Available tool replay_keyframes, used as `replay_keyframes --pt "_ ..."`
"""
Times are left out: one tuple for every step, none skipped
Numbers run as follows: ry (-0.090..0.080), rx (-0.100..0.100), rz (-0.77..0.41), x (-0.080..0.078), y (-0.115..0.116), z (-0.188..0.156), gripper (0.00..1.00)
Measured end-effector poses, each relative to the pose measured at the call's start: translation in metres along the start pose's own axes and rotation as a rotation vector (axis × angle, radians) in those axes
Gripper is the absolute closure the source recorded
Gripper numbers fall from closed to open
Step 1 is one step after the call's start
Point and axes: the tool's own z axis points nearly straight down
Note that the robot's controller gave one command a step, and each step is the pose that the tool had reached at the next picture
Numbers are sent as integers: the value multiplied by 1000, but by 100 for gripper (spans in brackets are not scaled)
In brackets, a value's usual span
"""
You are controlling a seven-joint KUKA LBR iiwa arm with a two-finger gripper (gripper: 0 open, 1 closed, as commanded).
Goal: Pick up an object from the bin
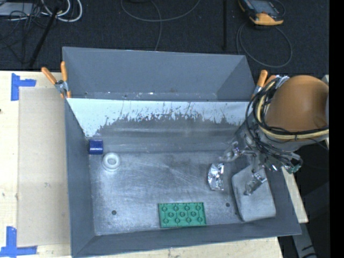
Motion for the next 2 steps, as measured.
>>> replay_keyframes --pt "-8 -13 -330 5 -2 57 0" --pt "0 -13 -408 17 27 78 0"
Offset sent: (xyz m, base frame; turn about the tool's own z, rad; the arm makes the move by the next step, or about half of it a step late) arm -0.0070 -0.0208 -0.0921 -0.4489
